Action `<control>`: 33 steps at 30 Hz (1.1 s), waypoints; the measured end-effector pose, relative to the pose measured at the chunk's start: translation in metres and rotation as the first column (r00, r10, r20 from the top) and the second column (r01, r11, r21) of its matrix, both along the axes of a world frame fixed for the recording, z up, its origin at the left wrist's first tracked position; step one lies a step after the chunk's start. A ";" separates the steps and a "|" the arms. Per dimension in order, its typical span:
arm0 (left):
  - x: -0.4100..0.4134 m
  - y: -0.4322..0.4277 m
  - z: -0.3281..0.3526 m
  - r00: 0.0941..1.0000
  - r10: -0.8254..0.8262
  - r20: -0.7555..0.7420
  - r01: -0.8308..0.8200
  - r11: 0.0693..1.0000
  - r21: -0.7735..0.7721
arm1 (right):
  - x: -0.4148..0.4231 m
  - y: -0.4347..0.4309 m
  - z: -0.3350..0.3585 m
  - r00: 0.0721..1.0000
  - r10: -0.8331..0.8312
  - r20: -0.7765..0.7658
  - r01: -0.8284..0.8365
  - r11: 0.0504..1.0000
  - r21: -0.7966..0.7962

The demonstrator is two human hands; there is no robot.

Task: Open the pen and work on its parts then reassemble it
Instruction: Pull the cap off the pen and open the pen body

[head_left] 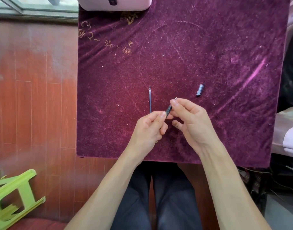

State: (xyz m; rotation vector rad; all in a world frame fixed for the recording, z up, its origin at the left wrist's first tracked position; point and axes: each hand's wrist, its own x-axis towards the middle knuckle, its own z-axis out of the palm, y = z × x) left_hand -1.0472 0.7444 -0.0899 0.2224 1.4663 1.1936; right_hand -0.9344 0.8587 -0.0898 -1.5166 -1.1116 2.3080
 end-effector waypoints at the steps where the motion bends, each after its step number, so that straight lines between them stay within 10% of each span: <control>1: 0.000 0.000 0.000 1.000 0.006 0.006 -0.006 1.000 -0.001 | 0.001 0.000 -0.001 1.000 0.010 -0.011 -0.011 1.000 -0.005; 33: -0.001 0.006 -0.001 0.999 -0.037 0.013 0.037 0.999 -0.006 | 0.002 0.014 -0.002 0.999 0.035 -0.038 -0.036 0.999 -0.037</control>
